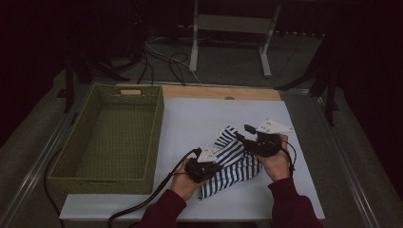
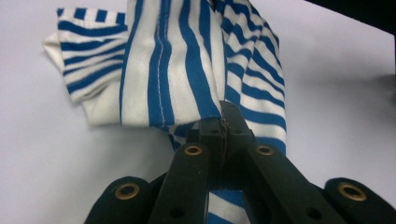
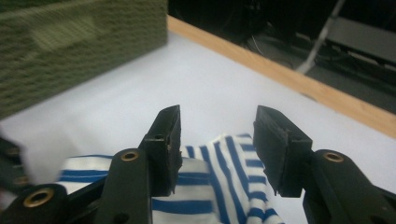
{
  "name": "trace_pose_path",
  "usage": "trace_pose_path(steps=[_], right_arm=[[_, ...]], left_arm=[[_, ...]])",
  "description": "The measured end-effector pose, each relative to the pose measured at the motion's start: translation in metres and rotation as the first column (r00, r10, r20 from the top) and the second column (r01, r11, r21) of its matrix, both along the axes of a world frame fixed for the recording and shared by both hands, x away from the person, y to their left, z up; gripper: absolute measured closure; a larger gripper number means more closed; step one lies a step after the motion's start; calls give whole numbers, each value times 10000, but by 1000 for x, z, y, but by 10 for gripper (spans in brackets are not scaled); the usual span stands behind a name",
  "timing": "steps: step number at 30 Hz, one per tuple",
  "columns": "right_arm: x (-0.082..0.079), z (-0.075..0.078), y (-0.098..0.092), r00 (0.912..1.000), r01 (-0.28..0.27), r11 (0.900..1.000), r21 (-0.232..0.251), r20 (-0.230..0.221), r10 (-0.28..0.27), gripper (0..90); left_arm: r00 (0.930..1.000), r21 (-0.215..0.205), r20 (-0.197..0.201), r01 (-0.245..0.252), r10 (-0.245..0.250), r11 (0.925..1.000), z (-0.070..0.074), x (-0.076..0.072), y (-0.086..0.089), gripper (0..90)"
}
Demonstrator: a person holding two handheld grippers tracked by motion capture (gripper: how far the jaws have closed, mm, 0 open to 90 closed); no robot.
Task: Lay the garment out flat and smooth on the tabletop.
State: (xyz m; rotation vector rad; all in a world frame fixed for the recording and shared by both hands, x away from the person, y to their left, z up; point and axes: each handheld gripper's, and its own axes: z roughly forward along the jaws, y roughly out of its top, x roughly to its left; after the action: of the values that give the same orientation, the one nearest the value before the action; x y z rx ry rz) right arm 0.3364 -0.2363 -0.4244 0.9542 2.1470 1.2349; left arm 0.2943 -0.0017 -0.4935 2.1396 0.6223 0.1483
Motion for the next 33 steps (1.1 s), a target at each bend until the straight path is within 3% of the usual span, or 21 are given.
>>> trace_pose_path(steps=[5,12,24,29,33], right_arm=[[15,-13,-1,9989,173,9989,-438,-424,-191,517],[32,-31,3,9934,199,9958,-894,-1106,-298,543],[42,-58,11,9731,-251,9841,-1758,-2300,-162,613],[36,-67,11,9631,-531,9807,-1883,-2692,4,610],[32,-72,10,9552,-793,9786,-1897,-2952,202,601]], left_arm=[[9999,242,-3,101,-101,9997,-6,-6,1,899],[9999,274,-134,16,-12,9996,-12,-10,6,900],[9996,509,-24,-275,277,9983,-13,-11,18,900],[9967,661,77,-813,810,9945,-12,-8,27,900],[9901,784,196,-1402,1391,9870,-10,-4,36,900]])
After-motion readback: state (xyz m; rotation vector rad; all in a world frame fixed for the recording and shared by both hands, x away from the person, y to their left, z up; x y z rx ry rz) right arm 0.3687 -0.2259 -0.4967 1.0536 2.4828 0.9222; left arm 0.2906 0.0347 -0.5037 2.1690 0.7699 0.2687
